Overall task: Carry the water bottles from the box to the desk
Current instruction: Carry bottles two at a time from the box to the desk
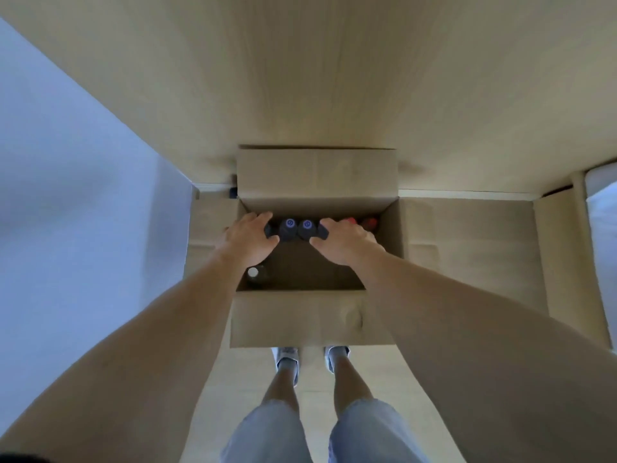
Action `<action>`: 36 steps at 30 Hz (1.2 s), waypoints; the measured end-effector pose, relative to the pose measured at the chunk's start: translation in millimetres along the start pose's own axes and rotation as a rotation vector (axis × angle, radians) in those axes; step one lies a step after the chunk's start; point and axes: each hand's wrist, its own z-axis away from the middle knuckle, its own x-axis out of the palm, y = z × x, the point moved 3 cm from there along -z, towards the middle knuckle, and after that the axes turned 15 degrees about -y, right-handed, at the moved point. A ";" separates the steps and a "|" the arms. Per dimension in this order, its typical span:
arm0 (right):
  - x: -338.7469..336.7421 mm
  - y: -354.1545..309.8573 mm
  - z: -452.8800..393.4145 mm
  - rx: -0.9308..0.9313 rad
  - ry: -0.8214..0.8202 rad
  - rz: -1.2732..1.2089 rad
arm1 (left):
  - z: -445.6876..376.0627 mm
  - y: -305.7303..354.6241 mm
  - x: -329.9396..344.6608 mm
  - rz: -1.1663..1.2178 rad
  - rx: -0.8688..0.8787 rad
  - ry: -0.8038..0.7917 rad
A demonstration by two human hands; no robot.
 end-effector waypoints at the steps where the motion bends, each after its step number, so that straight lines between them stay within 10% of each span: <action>1: 3.8 0.6 -14.9 -0.007 -0.020 -0.001 | -10.9 -0.1 6.4 0.009 -0.005 -0.010; 36: 200.8 -14.9 -298.9 -0.149 -0.369 -0.188 | -257.4 -90.3 159.6 -0.176 -0.210 -0.213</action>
